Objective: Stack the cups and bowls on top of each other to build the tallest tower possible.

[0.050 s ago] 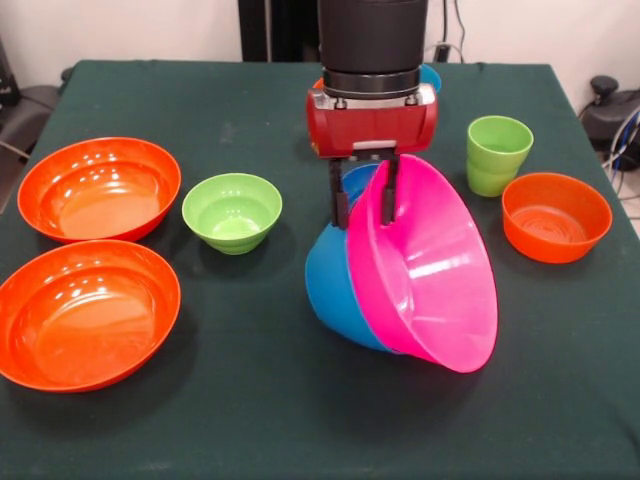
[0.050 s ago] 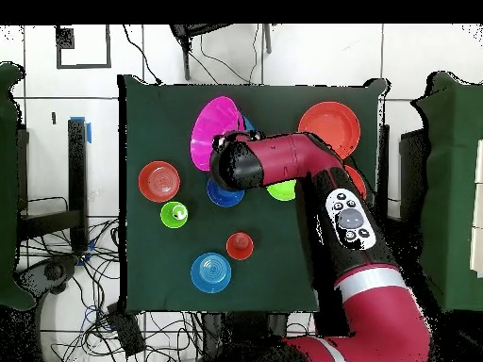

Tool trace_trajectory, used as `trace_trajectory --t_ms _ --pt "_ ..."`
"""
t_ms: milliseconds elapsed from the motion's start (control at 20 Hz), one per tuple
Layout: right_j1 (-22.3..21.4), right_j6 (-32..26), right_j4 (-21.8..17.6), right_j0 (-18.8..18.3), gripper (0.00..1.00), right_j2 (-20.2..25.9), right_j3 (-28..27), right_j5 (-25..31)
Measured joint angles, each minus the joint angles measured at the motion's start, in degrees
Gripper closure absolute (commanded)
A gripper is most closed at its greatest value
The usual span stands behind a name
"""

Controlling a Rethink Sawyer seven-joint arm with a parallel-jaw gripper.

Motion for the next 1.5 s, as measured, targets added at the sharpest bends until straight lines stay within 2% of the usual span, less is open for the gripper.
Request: trace_trajectory --t_ms 1300,1500 --pt "0.19 0.0 -0.41 -1.36 1.0 0.08 0.13 -0.33" --pt "0.35 0.0 -0.41 -2.94 1.0 1.46 0.55 -0.32"
